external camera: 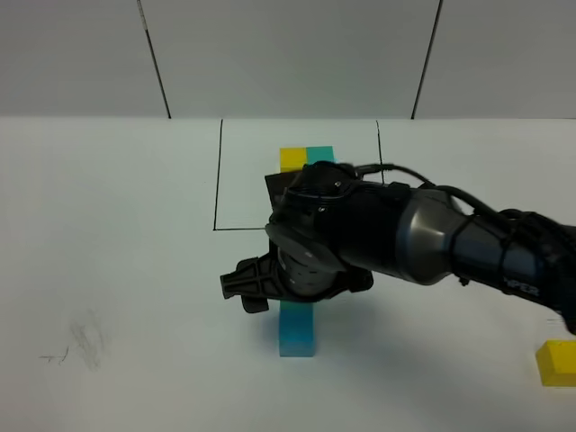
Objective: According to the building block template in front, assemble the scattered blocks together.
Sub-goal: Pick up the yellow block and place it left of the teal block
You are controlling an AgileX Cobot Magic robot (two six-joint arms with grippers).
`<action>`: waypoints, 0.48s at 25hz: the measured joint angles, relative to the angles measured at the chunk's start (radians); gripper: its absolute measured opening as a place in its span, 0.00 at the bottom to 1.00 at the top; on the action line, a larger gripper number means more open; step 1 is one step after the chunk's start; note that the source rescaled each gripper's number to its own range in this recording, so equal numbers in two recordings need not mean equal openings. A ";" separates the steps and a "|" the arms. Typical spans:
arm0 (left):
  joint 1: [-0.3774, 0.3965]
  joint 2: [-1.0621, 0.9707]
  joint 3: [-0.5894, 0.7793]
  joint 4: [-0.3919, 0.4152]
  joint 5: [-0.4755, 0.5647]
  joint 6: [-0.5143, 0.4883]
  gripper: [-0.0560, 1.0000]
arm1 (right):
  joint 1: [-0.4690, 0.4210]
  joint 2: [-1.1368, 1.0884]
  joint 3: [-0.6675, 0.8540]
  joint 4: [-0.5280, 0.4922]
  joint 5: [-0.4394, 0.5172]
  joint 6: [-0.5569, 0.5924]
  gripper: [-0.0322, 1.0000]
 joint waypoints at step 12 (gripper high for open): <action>0.000 0.000 0.000 0.000 0.000 0.000 0.33 | -0.037 -0.322 0.000 -0.413 0.277 -0.034 0.79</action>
